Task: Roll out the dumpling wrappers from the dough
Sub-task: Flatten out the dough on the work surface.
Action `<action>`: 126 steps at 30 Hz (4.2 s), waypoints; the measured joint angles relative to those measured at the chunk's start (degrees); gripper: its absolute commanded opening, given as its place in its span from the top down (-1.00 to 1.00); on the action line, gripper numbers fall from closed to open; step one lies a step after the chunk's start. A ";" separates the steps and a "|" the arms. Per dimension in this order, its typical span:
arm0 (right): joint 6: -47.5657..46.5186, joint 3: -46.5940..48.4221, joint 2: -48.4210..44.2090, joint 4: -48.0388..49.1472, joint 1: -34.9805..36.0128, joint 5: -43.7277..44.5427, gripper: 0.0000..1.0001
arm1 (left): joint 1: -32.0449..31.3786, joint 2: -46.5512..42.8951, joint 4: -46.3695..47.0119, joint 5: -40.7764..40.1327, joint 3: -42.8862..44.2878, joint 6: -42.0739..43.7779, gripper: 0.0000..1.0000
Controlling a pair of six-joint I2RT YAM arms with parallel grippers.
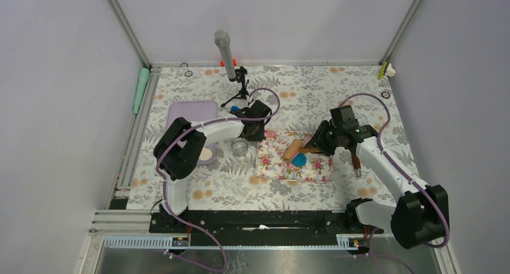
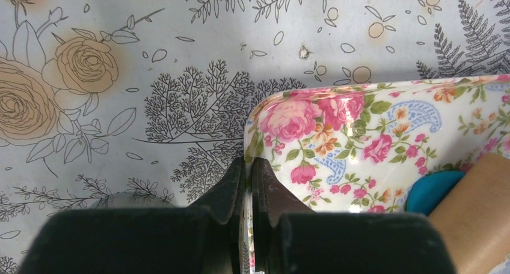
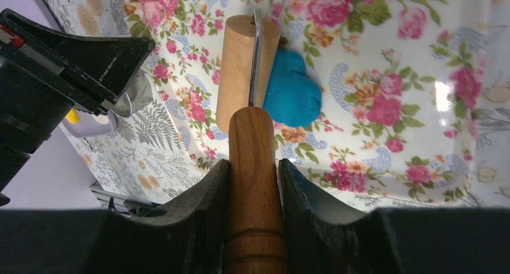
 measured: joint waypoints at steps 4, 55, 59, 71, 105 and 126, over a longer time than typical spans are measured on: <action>-0.09 -2.51 -5.49 -2.16 -2.16 1.11 1.00 | -0.07 -0.24 0.07 0.66 -0.26 -0.33 1.00; -3.10 18.51 -0.98 -23.04 4.98 11.89 1.00 | 0.76 -0.50 -1.42 2.14 -0.26 0.00 1.00; -3.58 17.07 1.95 -21.49 5.60 11.02 1.00 | 0.79 -0.55 -1.49 2.14 -0.26 0.20 1.00; -3.56 8.90 0.35 -17.11 5.53 10.03 1.00 | 0.92 -0.72 -2.38 2.16 -0.24 0.63 1.00; -2.62 3.02 -2.80 -7.65 6.75 8.83 1.00 | 1.16 -0.81 -2.54 2.12 -0.24 1.09 1.00; -2.36 1.33 -1.51 -3.26 3.39 2.99 1.00 | 1.22 -0.85 -2.58 2.43 -0.26 1.03 1.00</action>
